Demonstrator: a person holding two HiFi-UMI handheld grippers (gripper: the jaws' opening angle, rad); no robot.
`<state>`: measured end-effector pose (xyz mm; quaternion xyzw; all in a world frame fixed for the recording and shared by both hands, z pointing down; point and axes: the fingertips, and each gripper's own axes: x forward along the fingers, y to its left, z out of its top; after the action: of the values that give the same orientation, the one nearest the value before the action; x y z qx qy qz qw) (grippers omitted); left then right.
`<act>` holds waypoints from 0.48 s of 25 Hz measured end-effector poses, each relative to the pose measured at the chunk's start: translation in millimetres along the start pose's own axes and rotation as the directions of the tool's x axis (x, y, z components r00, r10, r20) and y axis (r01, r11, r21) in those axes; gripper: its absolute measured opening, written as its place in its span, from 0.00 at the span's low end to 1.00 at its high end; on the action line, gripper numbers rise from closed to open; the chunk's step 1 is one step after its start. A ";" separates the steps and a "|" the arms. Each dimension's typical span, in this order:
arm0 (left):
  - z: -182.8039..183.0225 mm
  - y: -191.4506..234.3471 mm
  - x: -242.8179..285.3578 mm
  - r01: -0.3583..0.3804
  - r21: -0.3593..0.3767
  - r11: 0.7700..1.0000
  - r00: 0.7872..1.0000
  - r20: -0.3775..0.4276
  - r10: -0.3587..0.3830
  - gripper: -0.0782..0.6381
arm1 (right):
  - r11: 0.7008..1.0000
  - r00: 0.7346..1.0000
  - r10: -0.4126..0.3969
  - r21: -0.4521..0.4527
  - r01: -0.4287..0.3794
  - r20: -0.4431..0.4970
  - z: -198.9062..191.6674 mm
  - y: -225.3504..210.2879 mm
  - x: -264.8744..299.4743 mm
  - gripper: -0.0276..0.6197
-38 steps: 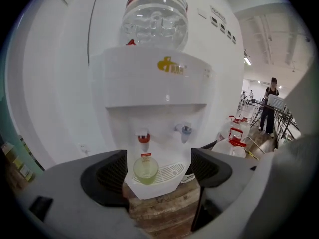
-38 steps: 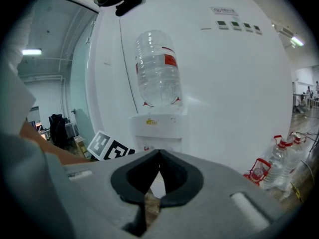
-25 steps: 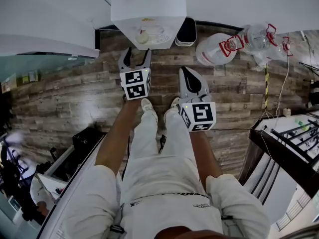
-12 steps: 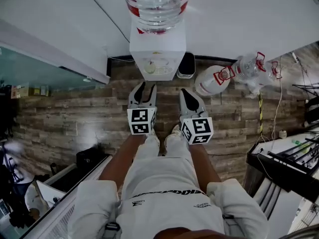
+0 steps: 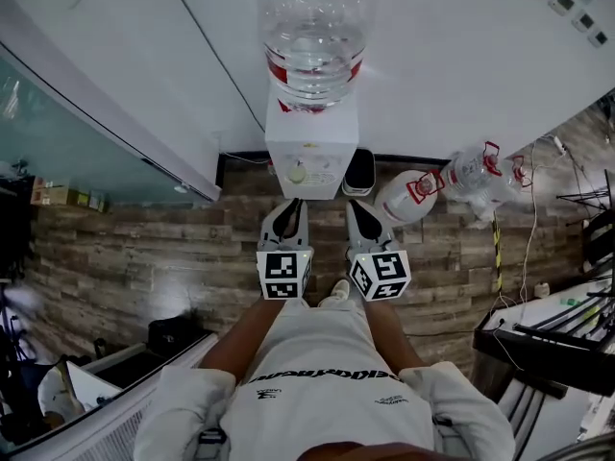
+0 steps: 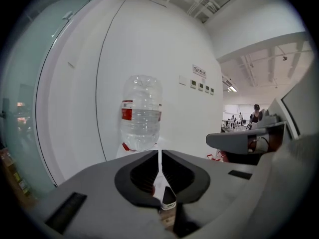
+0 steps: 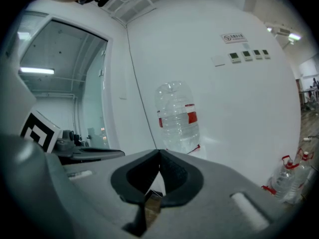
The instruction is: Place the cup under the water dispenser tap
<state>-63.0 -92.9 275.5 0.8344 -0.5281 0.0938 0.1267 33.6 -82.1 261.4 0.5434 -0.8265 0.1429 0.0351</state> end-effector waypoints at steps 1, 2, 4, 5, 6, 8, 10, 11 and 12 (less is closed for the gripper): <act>4.4 0.5 -3.0 -0.002 -0.005 1.000 1.000 0.006 0.002 0.12 | 1.000 1.000 0.008 0.000 -0.008 0.005 3.3 3.3 0.3 0.04; 8.0 -0.2 -6.6 -0.003 -0.010 1.000 1.000 0.011 0.003 0.11 | 1.000 1.000 0.016 -0.002 -0.016 0.008 5.6 6.7 -0.8 0.04; 14.8 -4.9 -14.0 -0.001 -0.015 1.000 1.000 0.025 0.002 0.11 | 0.999 0.999 0.032 -0.007 -0.032 0.010 9.0 11.8 -6.8 0.04; 18.0 -7.3 -17.5 -0.001 -0.016 1.000 0.999 0.034 0.001 0.11 | 0.999 0.999 0.036 -0.012 -0.036 0.011 10.5 13.4 -10.2 0.04; 20.9 -8.9 -21.1 -0.002 -0.017 1.000 0.999 0.042 0.003 0.11 | 0.999 0.999 0.037 -0.015 -0.037 0.012 11.9 14.7 -13.2 0.04; 26.0 -10.3 -27.1 -0.009 -0.017 1.000 0.998 0.054 0.010 0.11 | 0.999 0.999 0.040 -0.019 -0.040 0.019 14.1 16.8 -17.2 0.04; 29.6 -12.5 -28.9 -0.010 -0.020 1.000 0.998 0.063 0.011 0.10 | 0.999 0.999 0.044 -0.022 -0.044 0.028 16.5 17.0 -18.8 0.04; 30.4 -14.0 -29.5 -0.009 -0.022 1.000 0.998 0.066 0.011 0.11 | 0.999 0.999 0.045 -0.024 -0.044 0.029 16.9 16.8 -20.0 0.04; 30.5 -15.3 -30.2 -0.009 -0.023 1.000 0.998 0.068 0.011 0.11 | 0.999 0.999 0.045 -0.028 -0.044 0.025 16.5 16.5 -21.1 0.04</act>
<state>-61.3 -70.1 236.0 0.8329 -0.5374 0.0599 0.1177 28.8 -61.8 237.9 0.5261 -0.8406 0.1255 0.0287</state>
